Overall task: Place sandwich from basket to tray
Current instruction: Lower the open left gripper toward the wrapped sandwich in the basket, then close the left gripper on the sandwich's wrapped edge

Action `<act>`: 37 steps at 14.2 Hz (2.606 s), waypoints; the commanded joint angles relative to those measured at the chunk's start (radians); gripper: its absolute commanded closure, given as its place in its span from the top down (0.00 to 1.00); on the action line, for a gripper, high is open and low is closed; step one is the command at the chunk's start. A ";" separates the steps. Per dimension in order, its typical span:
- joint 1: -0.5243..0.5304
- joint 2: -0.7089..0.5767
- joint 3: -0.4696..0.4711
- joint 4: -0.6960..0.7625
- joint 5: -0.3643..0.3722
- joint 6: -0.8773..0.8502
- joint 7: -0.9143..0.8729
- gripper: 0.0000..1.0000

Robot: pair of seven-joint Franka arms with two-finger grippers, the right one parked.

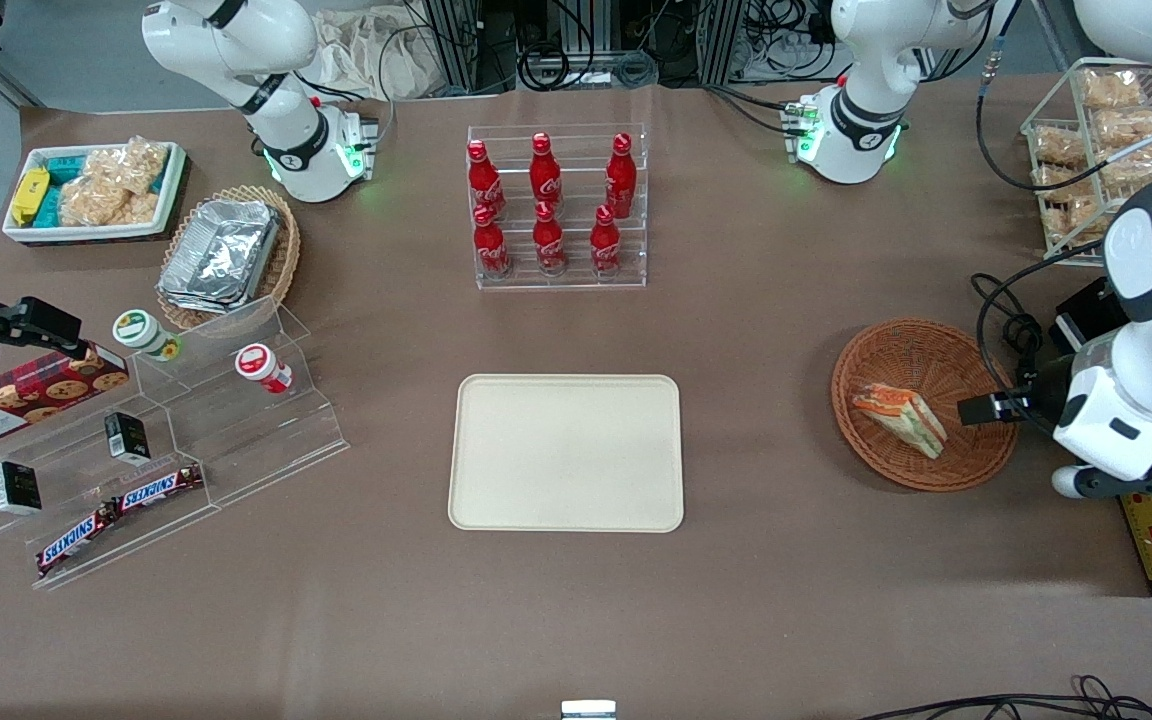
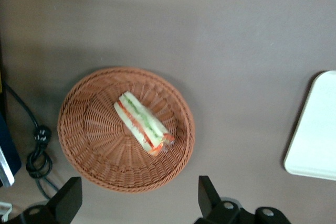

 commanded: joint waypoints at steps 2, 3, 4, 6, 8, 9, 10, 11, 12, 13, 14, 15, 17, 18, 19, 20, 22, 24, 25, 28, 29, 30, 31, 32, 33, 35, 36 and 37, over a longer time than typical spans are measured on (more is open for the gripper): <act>0.039 -0.010 -0.001 -0.089 0.014 0.012 0.007 0.99; 0.048 -0.016 -0.003 -0.124 0.014 0.029 0.005 0.99; 0.050 -0.035 -0.001 -0.180 0.014 0.067 0.001 0.99; 0.063 -0.043 -0.001 -0.292 0.011 0.197 -0.123 0.99; 0.065 -0.030 -0.003 -0.372 0.009 0.343 -0.276 0.99; 0.063 -0.024 -0.003 -0.405 0.009 0.400 -0.341 0.99; 0.059 -0.017 -0.005 -0.431 0.009 0.441 -0.391 0.99; 0.054 -0.009 -0.008 -0.451 0.009 0.463 -0.424 0.99; 0.051 0.005 -0.008 -0.460 0.009 0.466 -0.444 0.99; 0.048 0.020 -0.009 -0.465 0.011 0.468 -0.464 0.99; 0.042 0.034 -0.009 -0.474 0.011 0.481 -0.487 0.99; 0.039 0.043 -0.009 -0.486 0.012 0.510 -0.508 0.99; 0.036 0.057 -0.009 -0.511 0.015 0.560 -0.533 0.99; 0.036 0.062 -0.009 -0.520 0.015 0.572 -0.536 0.98; 0.036 0.066 -0.009 -0.531 0.015 0.584 -0.536 0.98; 0.036 0.068 -0.009 -0.551 0.015 0.603 -0.536 0.98; 0.036 0.066 -0.009 -0.581 0.017 0.639 -0.547 0.94; 0.036 0.060 -0.009 -0.586 0.017 0.638 -0.553 0.65; 0.036 0.057 -0.009 -0.583 0.017 0.630 -0.552 0.42; 0.021 0.027 -0.009 -0.571 0.020 0.577 -0.545 0.00; 0.019 0.005 -0.011 -0.549 0.038 0.527 -0.542 0.00; 0.019 -0.012 -0.012 -0.507 0.043 0.450 -0.535 0.00; 0.017 -0.029 -0.012 -0.453 0.043 0.372 -0.532 0.00; 0.019 -0.041 -0.027 -0.389 0.043 0.288 -0.530 0.00; 0.024 -0.049 -0.043 -0.320 0.043 0.209 -0.519 0.00; 0.019 -0.061 -0.049 -0.200 0.042 0.094 -0.464 0.00; 0.019 -0.061 -0.064 -0.145 0.040 0.049 -0.441 0.00; 0.021 -0.061 -0.087 -0.087 0.039 0.019 -0.418 0.00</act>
